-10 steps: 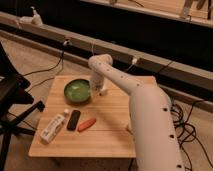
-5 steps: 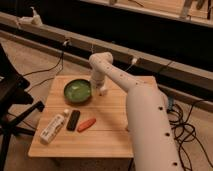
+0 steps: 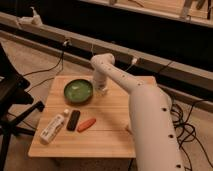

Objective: Push the ceramic bowl across the table

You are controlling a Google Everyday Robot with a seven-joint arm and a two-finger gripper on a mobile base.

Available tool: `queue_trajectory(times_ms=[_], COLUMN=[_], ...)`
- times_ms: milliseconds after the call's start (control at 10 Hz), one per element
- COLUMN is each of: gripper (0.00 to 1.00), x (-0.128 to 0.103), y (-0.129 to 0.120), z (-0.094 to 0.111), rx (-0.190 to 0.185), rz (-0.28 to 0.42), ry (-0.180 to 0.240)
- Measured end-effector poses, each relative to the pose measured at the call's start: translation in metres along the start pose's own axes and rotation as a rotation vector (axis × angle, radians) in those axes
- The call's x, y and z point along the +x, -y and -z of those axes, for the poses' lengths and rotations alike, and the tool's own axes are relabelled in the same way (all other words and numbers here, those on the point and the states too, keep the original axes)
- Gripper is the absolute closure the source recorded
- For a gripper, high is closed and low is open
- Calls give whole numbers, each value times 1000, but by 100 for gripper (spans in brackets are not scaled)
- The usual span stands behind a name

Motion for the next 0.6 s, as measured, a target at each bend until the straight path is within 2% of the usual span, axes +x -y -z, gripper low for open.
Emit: queue_trajectory(times_ms=[200, 400, 600], gripper=[100, 100, 100], x=[-10, -34, -53], y=[4, 12, 19], z=[-8, -33, -48], rx=[-13, -47, -65], rz=[8, 17, 40], ry=[-6, -4, 6])
